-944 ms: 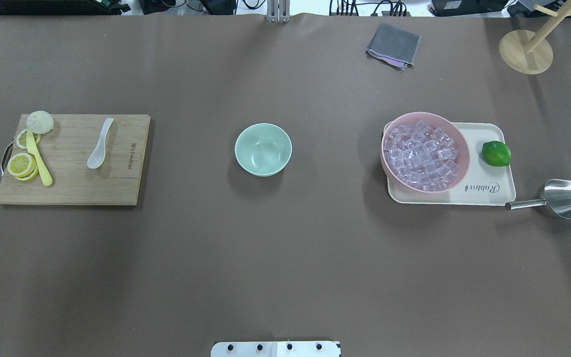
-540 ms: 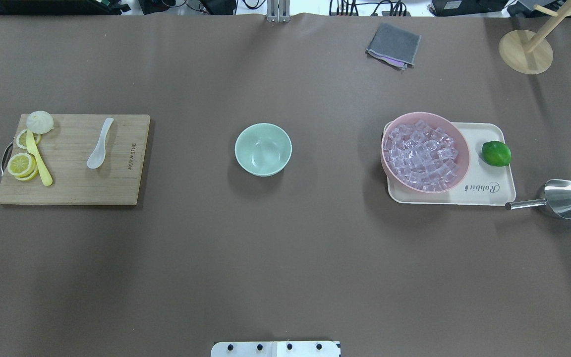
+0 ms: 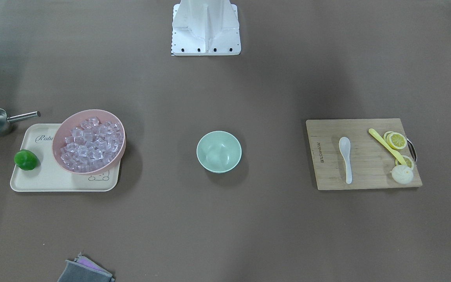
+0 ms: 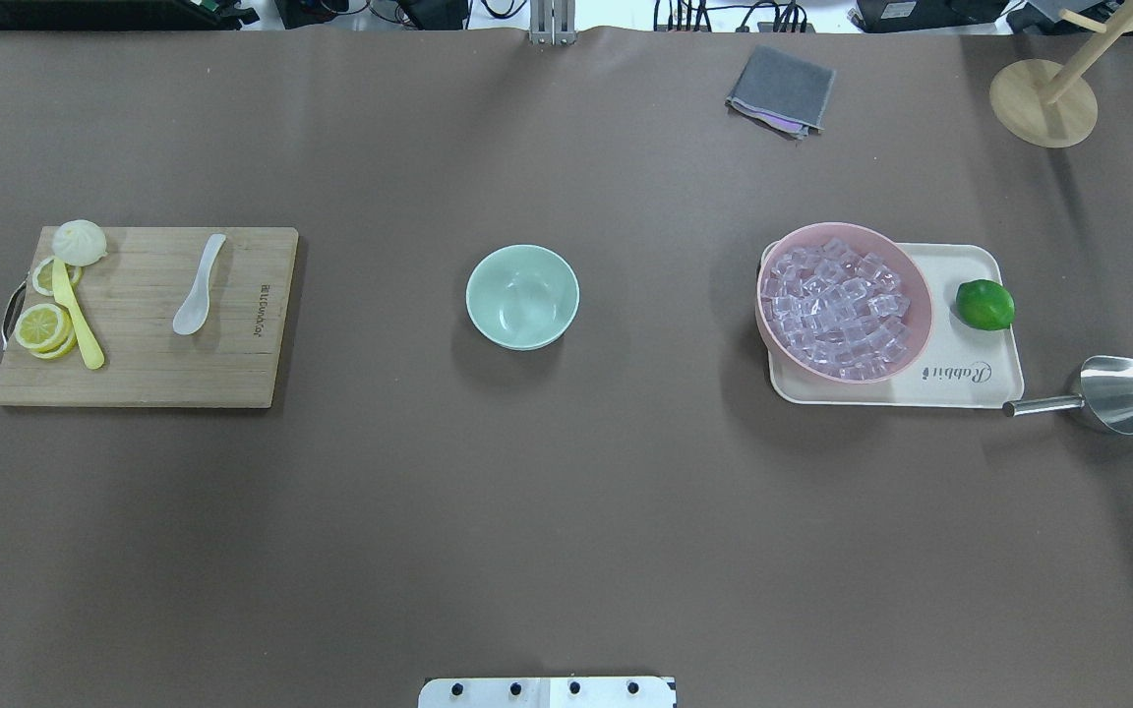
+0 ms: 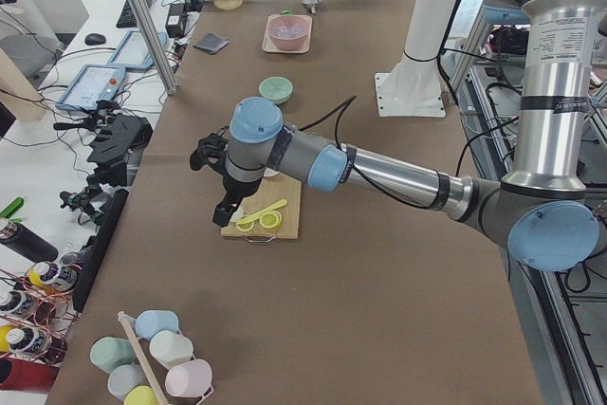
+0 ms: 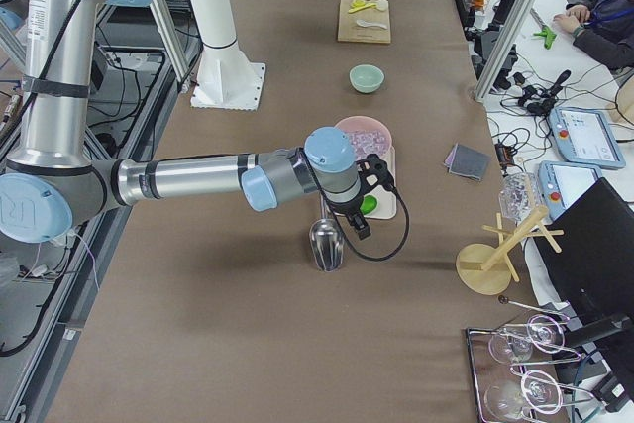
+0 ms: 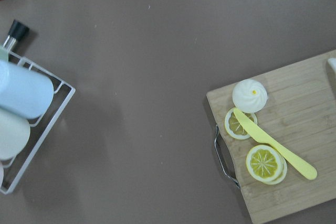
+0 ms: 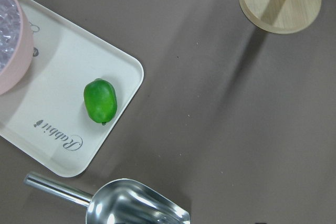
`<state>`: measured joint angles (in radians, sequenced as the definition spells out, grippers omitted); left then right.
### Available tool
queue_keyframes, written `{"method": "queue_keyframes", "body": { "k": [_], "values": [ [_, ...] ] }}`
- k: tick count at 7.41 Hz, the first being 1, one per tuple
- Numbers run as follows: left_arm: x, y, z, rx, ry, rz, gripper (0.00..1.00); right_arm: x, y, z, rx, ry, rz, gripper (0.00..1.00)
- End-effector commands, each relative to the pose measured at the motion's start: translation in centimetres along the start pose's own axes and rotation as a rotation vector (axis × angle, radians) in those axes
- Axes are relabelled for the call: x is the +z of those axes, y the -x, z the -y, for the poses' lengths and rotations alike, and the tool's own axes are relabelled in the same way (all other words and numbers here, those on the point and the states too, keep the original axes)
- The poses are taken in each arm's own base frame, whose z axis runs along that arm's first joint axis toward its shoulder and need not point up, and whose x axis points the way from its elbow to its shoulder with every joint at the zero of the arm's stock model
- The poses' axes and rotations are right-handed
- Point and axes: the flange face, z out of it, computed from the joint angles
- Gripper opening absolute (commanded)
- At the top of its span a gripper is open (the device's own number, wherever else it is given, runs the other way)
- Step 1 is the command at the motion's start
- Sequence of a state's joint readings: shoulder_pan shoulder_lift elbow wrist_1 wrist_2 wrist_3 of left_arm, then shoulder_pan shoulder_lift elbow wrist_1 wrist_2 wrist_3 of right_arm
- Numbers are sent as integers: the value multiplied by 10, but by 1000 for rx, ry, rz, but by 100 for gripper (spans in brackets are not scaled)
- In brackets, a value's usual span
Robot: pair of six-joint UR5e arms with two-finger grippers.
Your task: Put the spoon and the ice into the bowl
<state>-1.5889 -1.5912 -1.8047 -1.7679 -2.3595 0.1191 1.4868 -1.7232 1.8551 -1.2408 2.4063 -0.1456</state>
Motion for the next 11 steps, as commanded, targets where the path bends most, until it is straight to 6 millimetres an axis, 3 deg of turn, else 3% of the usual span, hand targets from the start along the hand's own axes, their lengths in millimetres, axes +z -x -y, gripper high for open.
{"method": "queue_keyframes", "body": {
  "k": [1, 2, 3, 4, 5, 7, 9, 11],
  "values": [
    [13, -12, 14, 37, -25, -74, 99, 16, 29, 41, -78, -17, 28, 99],
    [38, -56, 52, 73, 0, -117, 99, 31, 52, 63, -25, -4, 56, 99],
    [74, -89, 74, 34, 50, -161, 99, 54, 86, 92, 51, 10, 46, 99],
    [96, -109, 85, -59, 90, -179, 99, 75, 120, 113, 95, 11, -1, 99],
    [114, -127, 86, -121, 126, -184, 99, 83, 144, 123, 181, 8, -1, 99],
    [143, -180, 110, -260, 144, -120, 98, 101, 200, 157, 333, 22, 56, 99],
    [185, -230, 129, -311, 158, -73, 98, 113, 239, 189, 451, 35, -6, 99],
    [244, -252, 128, -343, 116, -69, 98, 125, 279, 213, 514, 42, -62, 98]
  ]
}}
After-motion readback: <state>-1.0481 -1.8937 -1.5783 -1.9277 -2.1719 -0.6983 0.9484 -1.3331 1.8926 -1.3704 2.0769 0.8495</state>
